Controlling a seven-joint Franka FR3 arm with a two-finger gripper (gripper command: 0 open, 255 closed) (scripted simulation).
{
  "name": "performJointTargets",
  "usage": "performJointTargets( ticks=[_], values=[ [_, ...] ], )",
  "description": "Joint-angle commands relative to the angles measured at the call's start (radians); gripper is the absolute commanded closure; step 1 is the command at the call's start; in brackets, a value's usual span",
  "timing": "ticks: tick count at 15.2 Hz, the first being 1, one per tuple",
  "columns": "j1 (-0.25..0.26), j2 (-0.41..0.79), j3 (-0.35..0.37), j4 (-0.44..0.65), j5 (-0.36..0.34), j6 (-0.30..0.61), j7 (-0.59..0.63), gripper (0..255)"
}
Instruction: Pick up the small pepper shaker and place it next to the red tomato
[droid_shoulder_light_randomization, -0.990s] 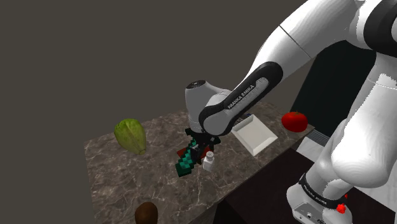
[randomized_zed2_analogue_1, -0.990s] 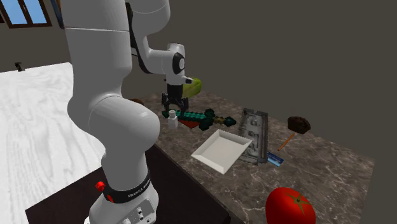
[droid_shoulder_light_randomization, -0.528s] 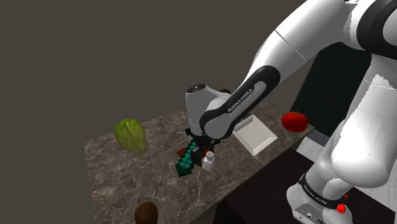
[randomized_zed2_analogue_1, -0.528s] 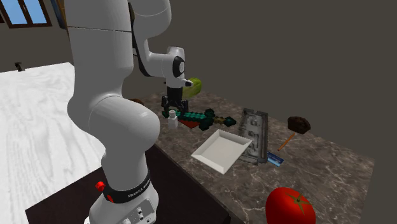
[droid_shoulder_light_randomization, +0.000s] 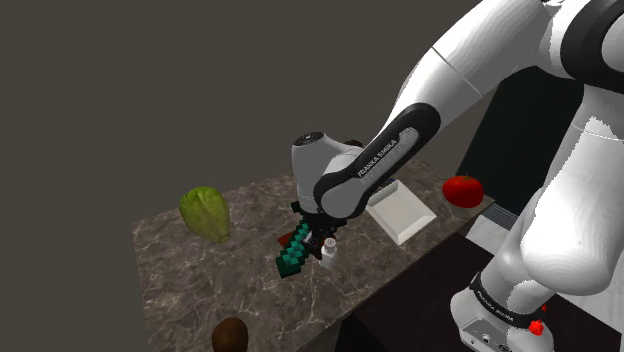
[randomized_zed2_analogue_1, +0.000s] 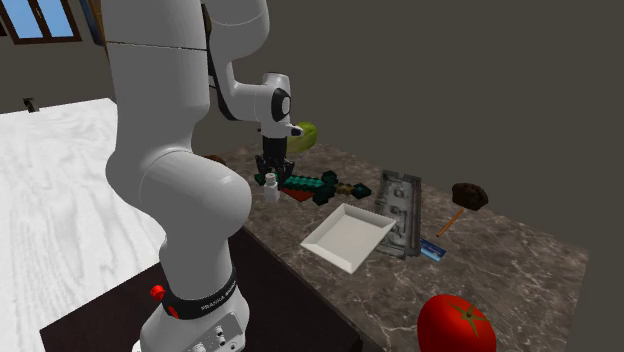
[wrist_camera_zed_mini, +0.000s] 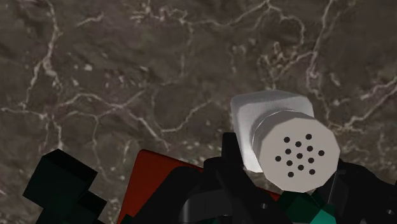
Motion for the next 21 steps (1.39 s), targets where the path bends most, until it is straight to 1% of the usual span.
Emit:
performJointTargets(
  ticks=[1, 5, 13, 21],
  values=[
    [0.0, 0.0, 0.0, 0.0, 0.0, 0.0, 0.0, 255],
    [0.0, 0.0, 0.0, 0.0, 0.0, 0.0, 0.0, 255],
    [-0.006, -0.102, 0.01, 0.013, 0.05, -0.11, -0.034, 255],
    [-0.007, -0.191, 0.011, 0.042, 0.085, -0.223, -0.06, 255]
  ],
)
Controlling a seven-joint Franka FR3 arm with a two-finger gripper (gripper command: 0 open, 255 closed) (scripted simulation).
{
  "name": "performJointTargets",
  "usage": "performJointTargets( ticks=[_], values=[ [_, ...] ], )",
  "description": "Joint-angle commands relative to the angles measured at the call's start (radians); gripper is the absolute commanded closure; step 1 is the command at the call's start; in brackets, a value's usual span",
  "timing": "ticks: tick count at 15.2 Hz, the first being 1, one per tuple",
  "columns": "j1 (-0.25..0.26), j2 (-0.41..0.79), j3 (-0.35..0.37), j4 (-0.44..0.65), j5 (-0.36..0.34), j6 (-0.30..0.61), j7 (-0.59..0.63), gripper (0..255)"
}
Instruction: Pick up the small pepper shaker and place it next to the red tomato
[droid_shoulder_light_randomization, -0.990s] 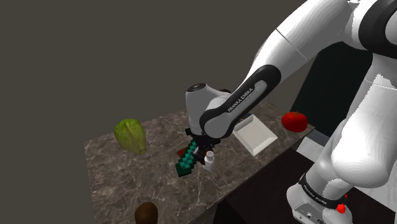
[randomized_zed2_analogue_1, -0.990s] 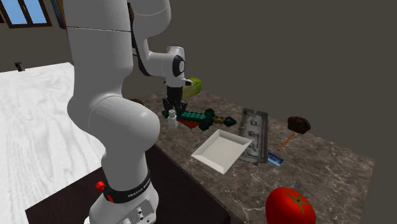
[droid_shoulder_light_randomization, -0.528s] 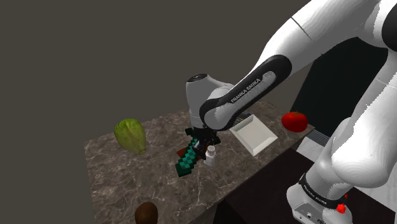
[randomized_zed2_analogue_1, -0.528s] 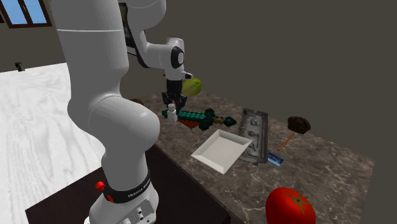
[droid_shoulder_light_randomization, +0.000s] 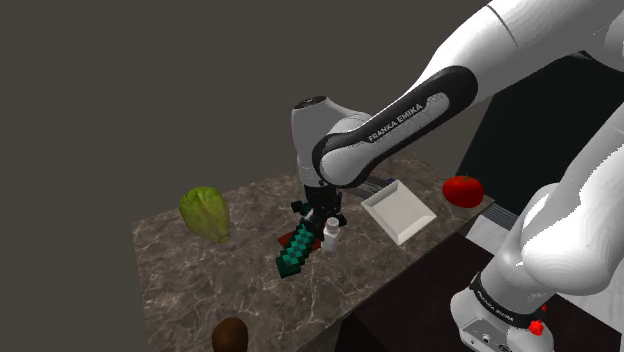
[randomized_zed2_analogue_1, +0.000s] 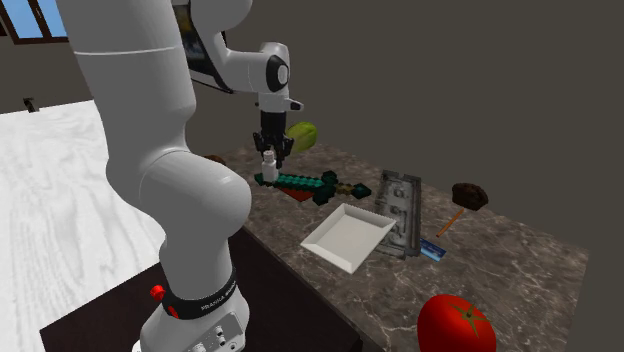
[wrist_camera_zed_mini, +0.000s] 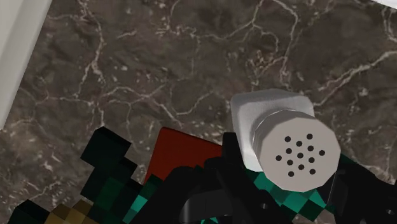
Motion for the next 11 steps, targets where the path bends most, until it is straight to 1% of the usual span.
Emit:
performJointTargets(
  ticks=[1, 11],
  values=[
    [0.001, -0.024, 0.0, 0.006, 0.009, -0.029, -0.005, 255],
    [0.001, -0.111, -0.008, 0.064, 0.035, -0.171, -0.025, 255]
  ],
)
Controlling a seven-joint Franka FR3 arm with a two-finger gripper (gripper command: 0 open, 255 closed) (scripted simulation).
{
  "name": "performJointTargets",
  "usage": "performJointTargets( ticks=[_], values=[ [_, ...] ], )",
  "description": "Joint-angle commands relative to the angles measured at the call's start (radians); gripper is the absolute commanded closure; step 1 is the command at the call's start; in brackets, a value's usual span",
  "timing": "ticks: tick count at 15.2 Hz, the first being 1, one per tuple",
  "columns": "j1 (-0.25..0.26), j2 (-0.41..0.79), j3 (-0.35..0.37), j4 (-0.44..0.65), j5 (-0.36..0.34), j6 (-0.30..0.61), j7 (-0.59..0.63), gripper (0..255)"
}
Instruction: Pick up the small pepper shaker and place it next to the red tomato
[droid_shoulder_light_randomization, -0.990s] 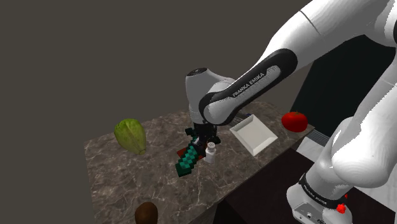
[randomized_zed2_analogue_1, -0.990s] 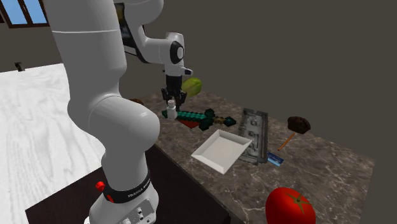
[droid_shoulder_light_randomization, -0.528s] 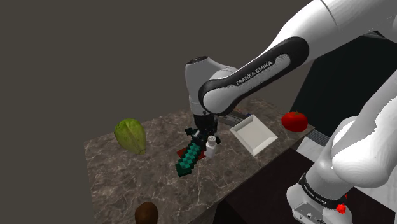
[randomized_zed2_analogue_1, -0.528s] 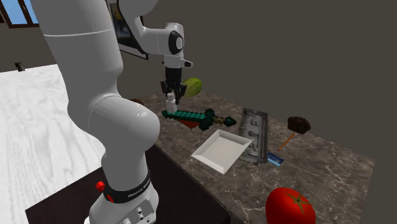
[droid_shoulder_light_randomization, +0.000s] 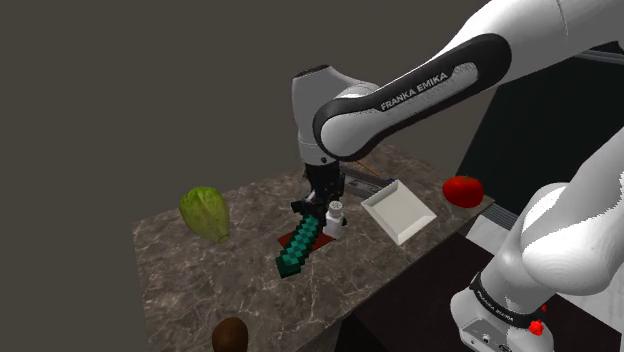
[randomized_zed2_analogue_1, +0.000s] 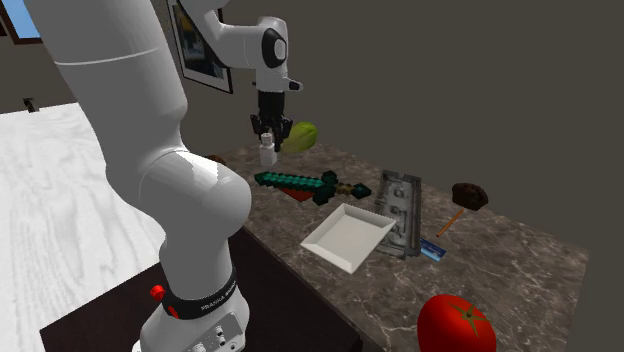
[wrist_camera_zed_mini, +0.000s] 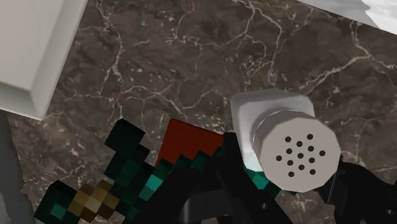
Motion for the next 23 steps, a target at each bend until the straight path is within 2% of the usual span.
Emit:
performJointTargets(
  ticks=[1, 8, 15, 23],
  values=[
    [-0.001, -0.014, -0.002, 0.015, 0.003, -0.029, -0.003, 255],
    [-0.001, -0.055, -0.009, 0.066, 0.011, -0.119, -0.011, 255],
    [-0.066, -0.195, -0.119, -0.077, -0.015, -0.119, -0.183, 255],
    [-0.161, -0.295, -0.26, -0.175, -0.1, -0.118, -0.374, 255]
  ],
)
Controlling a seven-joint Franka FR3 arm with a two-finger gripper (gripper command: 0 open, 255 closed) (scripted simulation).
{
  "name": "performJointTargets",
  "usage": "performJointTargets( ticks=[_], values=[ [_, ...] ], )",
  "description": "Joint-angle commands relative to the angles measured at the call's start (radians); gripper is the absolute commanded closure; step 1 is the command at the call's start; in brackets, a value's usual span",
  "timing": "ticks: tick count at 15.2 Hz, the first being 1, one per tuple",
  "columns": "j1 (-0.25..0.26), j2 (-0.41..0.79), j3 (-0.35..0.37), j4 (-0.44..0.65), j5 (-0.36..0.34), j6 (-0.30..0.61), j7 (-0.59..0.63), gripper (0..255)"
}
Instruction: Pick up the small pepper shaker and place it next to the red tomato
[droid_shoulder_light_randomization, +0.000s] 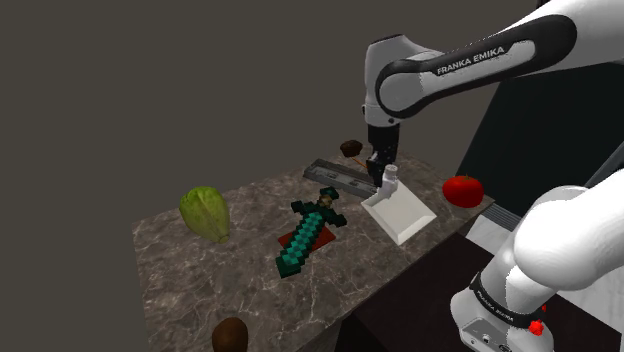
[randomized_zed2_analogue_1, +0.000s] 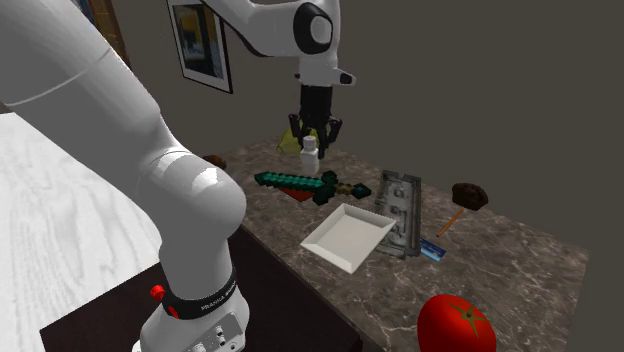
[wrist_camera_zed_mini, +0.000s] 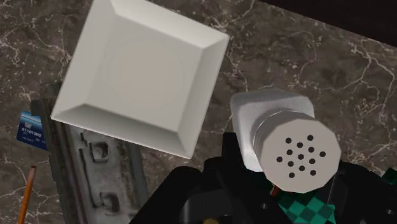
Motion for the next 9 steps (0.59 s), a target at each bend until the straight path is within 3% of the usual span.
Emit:
performJointTargets(
  ticks=[1, 9],
  values=[
    [-0.026, -0.013, -0.035, -0.014, -0.026, 0.002, -0.048, 255],
    [-0.137, -0.024, -0.183, -0.026, -0.138, 0.02, -0.238, 255]
  ],
)
